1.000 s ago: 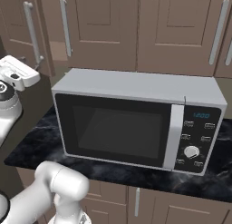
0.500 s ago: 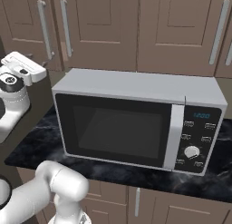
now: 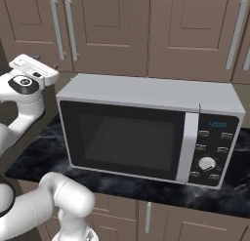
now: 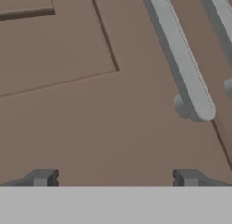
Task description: Close all open cabinet doors.
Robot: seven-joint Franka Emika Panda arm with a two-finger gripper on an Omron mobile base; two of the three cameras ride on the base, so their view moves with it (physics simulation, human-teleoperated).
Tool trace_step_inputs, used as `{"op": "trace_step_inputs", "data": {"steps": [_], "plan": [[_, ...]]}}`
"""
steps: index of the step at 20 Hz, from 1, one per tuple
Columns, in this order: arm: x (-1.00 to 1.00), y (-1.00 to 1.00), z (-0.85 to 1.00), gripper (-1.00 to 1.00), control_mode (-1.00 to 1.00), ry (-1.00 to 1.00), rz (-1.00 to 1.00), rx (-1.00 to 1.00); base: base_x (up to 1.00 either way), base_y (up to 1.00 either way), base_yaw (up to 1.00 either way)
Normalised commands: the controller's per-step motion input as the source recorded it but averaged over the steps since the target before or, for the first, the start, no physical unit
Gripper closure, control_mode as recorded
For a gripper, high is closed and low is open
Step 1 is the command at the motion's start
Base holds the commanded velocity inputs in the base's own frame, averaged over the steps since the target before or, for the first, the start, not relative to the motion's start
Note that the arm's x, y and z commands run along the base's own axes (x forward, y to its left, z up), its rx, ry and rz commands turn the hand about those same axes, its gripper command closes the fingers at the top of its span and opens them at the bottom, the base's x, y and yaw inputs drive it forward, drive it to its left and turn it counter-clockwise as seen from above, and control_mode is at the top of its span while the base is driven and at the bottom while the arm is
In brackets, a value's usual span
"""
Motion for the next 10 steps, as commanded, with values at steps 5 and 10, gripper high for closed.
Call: {"op": "trace_step_inputs", "data": {"steps": [5, 10], "plan": [[0.21, -0.20, 0.00, -1.00, -1.00, 0.00, 0.03, 0.01, 0.00, 0.00, 0.00], [0.18, -0.17, 0.00, -1.00, -1.00, 0.00, 0.02, 0.00, 0.00, 0.00, 0.00]]}}
